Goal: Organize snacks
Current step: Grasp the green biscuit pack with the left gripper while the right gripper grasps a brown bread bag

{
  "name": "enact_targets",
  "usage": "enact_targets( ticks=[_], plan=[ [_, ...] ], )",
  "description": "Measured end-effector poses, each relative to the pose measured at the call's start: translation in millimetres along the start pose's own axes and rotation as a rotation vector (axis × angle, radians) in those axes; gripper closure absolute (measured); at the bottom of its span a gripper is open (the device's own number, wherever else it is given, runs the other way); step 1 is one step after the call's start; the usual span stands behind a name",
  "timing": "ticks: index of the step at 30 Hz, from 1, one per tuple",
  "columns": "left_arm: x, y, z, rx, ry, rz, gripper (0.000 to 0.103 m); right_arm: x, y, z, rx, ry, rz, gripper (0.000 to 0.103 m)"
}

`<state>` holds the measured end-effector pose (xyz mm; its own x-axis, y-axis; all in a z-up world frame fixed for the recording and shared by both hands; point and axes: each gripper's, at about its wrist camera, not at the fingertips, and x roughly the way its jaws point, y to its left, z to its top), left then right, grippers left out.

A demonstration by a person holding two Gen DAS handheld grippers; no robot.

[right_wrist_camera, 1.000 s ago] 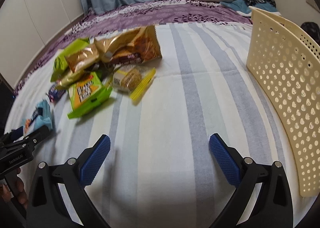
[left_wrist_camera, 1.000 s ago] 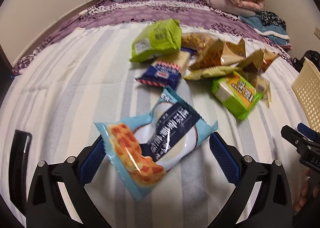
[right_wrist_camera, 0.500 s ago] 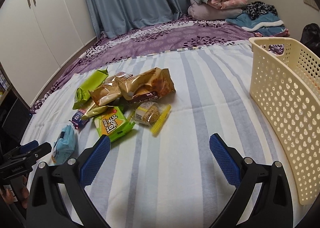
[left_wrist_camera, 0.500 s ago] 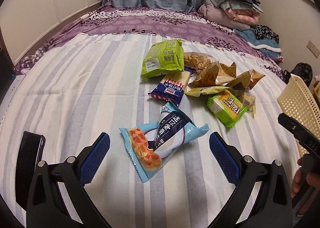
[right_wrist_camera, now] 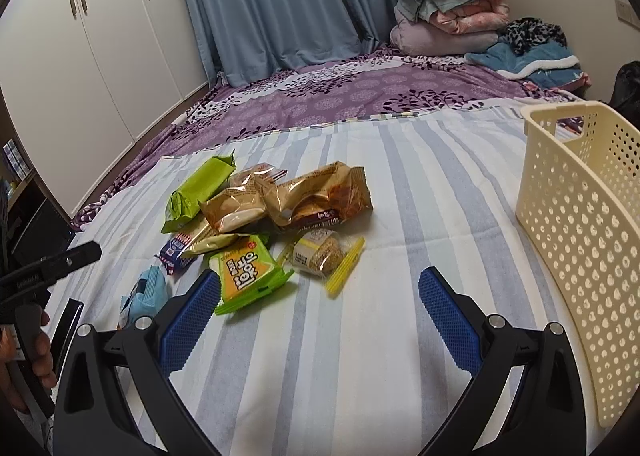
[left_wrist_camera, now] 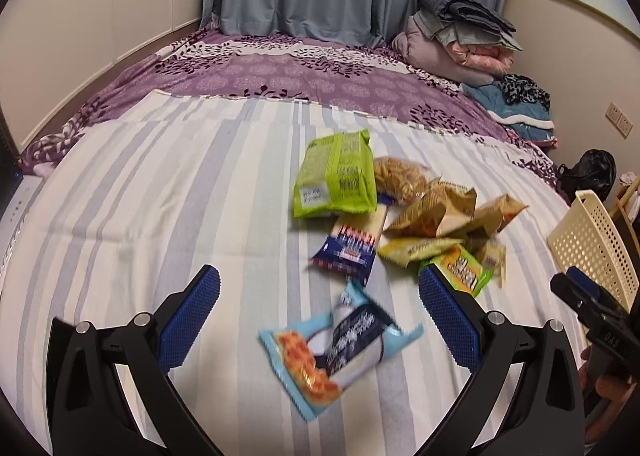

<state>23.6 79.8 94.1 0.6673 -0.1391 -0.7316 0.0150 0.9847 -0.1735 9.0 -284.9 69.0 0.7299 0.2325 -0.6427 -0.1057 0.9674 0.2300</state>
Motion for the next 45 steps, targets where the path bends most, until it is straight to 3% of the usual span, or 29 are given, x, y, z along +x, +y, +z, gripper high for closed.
enact_targets(
  ticks=[8,14,26,33,35,38,45],
  plan=[
    [49.4,0.0,37.9,0.014,0.031,-0.056,0.002,14.8,-1.5,20.3,-0.004,-0.014,-0.024,0.005],
    [94.8,-0.5,62.6,0.022,0.062,-0.057,0.002,30.0,-3.1,24.6,-0.001,0.006,-0.018,0.005],
    [178.2,3.1,94.4,-0.005,0.189,-0.107,0.002,52.3,-16.7,25.9,0.021,0.041,-0.027,0.005],
    [194.0,3.1,96.1,-0.016,0.211,-0.136,0.003,62.3,-13.0,33.3,0.021,0.043,-0.014,0.005],
    [197.8,1.4,96.2,-0.018,0.222,-0.149,0.016,64.6,-10.0,34.7,0.017,0.042,-0.008,0.005],
    [200.6,-2.1,94.7,-0.005,0.226,-0.167,0.026,67.2,-5.6,35.4,0.012,0.043,0.001,0.005],
    [185.7,-0.5,93.6,0.003,0.174,-0.148,0.027,77.0,-2.4,38.7,0.035,0.054,0.019,0.005]
  ],
)
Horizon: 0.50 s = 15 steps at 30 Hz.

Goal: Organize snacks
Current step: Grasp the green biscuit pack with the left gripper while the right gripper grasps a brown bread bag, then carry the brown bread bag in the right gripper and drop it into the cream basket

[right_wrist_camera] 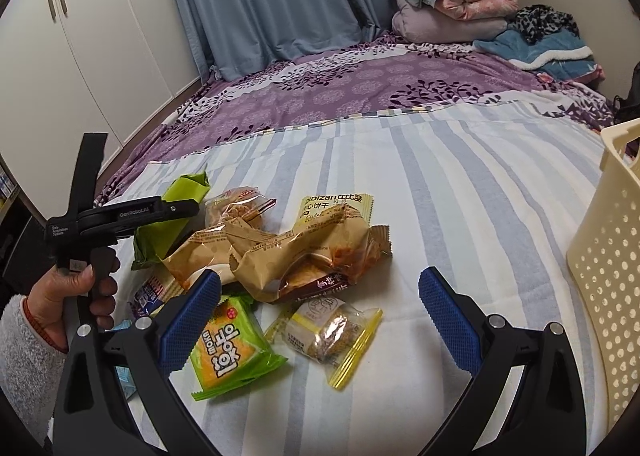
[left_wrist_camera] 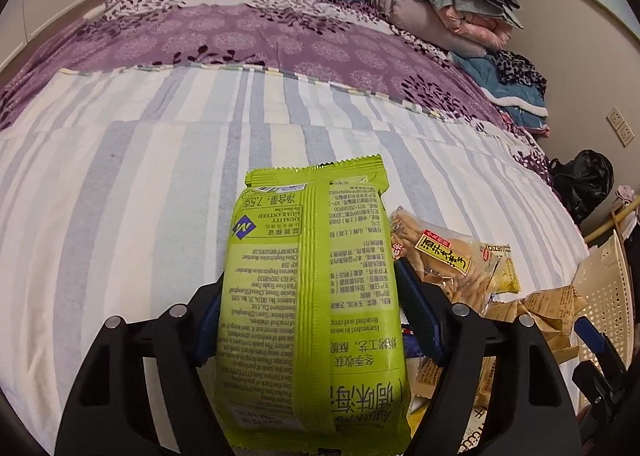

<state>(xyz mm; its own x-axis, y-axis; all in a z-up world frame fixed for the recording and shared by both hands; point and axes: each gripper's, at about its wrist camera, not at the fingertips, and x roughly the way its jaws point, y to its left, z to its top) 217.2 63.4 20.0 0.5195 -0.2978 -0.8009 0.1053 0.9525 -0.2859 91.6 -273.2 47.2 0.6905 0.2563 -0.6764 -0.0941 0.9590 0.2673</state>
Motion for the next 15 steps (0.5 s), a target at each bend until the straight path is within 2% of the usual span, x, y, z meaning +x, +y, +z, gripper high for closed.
enact_targets(
  ticks=[8,15],
  plan=[
    [-40.4,-6.7,4.3,0.034,-0.099,0.015,0.027,27.8,4.2,7.9,-0.001,0.024,0.000,0.005],
    [-62.1,-10.4,-1.1,0.037,-0.125,-0.011,0.027,52.2,7.8,8.7,-0.051,0.066,0.006,0.005]
  ],
)
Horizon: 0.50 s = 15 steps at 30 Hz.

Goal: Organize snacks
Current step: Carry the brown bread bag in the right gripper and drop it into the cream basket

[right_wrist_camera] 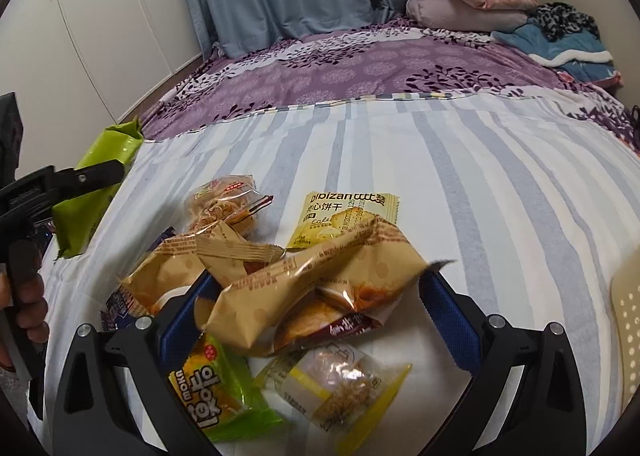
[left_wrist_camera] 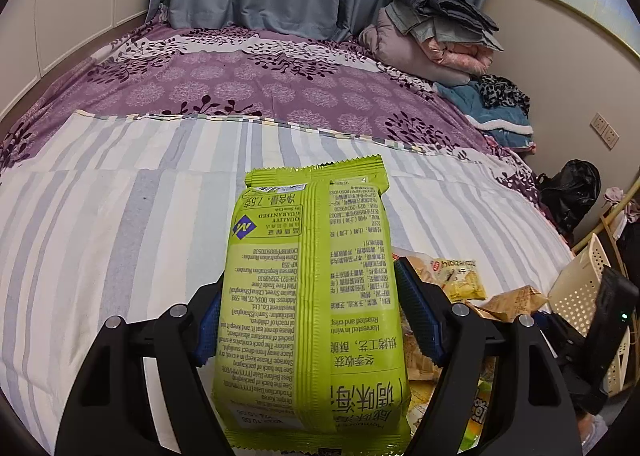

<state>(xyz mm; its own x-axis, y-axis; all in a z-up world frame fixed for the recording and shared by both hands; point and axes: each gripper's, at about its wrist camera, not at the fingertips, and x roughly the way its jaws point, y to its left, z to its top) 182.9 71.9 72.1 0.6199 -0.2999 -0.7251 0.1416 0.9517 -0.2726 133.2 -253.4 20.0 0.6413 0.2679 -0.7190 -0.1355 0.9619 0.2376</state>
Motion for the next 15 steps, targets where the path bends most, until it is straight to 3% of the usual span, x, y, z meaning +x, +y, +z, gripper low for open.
enact_targets(
  ticks=[3,4,5,6,15],
  plan=[
    [-6.0,-3.5,-1.6,0.002,-0.004,-0.010,0.027,-1.1,-1.9,0.7,-0.005,-0.013,0.027,0.013],
    [-8.1,-5.1,-2.1,0.003,-0.006,-0.013,0.027,-1.6,-3.2,1.0,0.000,-0.013,0.038,0.023],
    [-9.5,-6.1,-2.3,0.005,-0.008,-0.014,0.027,-2.4,-4.9,1.7,0.007,-0.011,0.053,0.025],
    [-11.2,-8.0,-2.5,0.006,-0.010,-0.016,0.027,-3.6,-5.6,1.6,0.011,-0.011,0.069,0.036],
    [-34.1,-25.5,-4.5,0.027,-0.038,-0.041,0.027,-34.1,-9.1,-2.3,0.027,-0.059,0.097,0.048]
  ],
)
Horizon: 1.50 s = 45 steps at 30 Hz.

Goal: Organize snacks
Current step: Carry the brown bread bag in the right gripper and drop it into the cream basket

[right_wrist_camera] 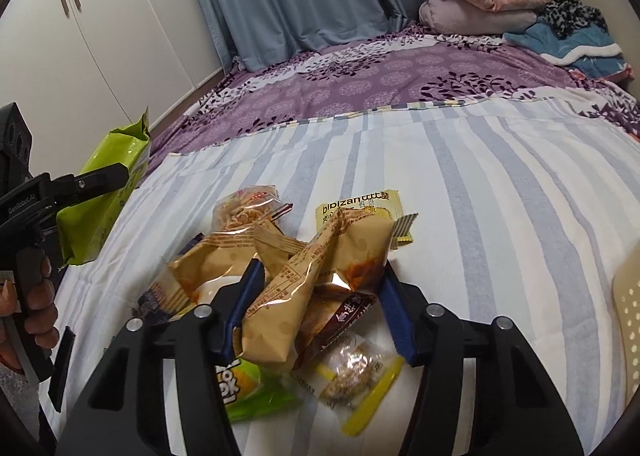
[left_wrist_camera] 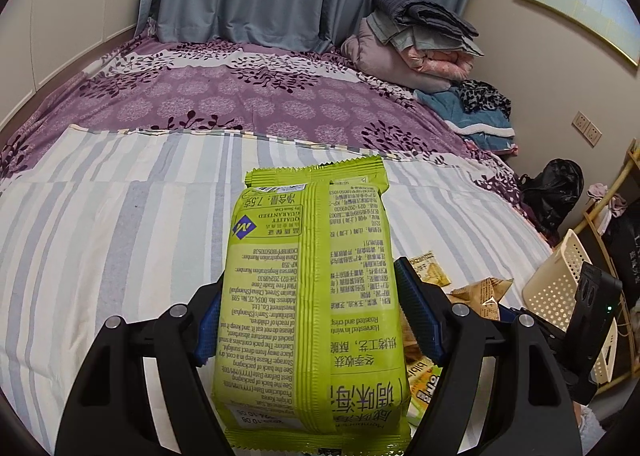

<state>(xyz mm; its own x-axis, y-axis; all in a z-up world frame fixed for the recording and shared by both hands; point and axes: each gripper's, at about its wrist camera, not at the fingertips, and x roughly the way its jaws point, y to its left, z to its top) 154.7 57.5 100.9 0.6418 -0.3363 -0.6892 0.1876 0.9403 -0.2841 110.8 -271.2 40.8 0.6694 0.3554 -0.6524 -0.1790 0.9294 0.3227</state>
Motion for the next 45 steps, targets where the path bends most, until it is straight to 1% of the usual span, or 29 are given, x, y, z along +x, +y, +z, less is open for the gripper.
enact_targets(
  ticks=[3,8,10,15,16,17,19,24,28,30,31,32,35,43,45],
  plan=[
    [-10.3,-5.5,0.5,0.006,-0.014,-0.004,0.027,-15.8,-0.1,0.9,-0.002,-0.027,-0.003,0.051],
    [-27.2,-15.3,1.3,0.014,-0.038,-0.009,0.027,-41.3,0.7,-1.7,-0.016,-0.057,-0.014,0.063],
    [-32.7,-19.9,0.3,0.020,-0.043,-0.014,0.027,-46.7,0.0,-3.6,-0.021,-0.057,-0.024,0.063],
    [-46.0,-26.8,-5.1,0.025,-0.056,-0.025,0.027,-41.3,-7.6,-11.6,-0.020,-0.023,-0.089,0.062],
    [-48.7,-27.6,-6.5,0.025,-0.057,-0.026,0.027,-37.2,-10.8,-13.3,-0.018,-0.006,-0.099,0.059],
    [-50.5,-28.0,-7.3,0.025,-0.058,-0.027,0.027,-33.1,-13.9,-15.5,-0.012,0.009,-0.109,0.052],
    [-55.0,-29.0,-9.6,0.031,-0.060,-0.026,0.027,-25.6,-19.9,-22.0,-0.004,0.028,-0.137,0.044],
    [-64.8,-27.3,-14.0,0.029,-0.065,-0.017,0.027,-14.2,-33.2,-36.0,0.039,0.077,-0.143,0.043],
    [-66.7,-26.0,-14.2,0.024,-0.060,-0.014,0.026,-16.1,-36.2,-40.5,0.045,0.080,-0.140,0.043],
    [-67.0,-28.8,-15.1,0.027,-0.058,-0.016,0.026,-17.9,-36.0,-41.1,0.040,0.085,-0.140,0.047],
    [-67.8,-31.1,-15.7,0.030,-0.058,-0.018,0.026,-19.3,-36.1,-40.6,0.040,0.086,-0.139,0.051],
    [-68.9,-33.7,-16.4,0.035,-0.058,-0.021,0.026,-22.2,-36.2,-41.3,0.038,0.083,-0.137,0.054],
    [-72.2,-40.6,-17.8,0.049,-0.060,-0.027,0.026,-33.4,-34.0,-41.4,0.037,0.059,-0.132,0.056],
    [-85.1,-63.5,-24.3,0.085,-0.072,-0.040,0.026,-88.2,-24.7,-34.5,0.027,-0.063,-0.110,0.057],
    [-89.4,-71.5,-25.9,0.104,-0.081,-0.033,0.026,-105.4,-23.2,-31.3,0.026,-0.100,-0.109,0.057]
  ],
)
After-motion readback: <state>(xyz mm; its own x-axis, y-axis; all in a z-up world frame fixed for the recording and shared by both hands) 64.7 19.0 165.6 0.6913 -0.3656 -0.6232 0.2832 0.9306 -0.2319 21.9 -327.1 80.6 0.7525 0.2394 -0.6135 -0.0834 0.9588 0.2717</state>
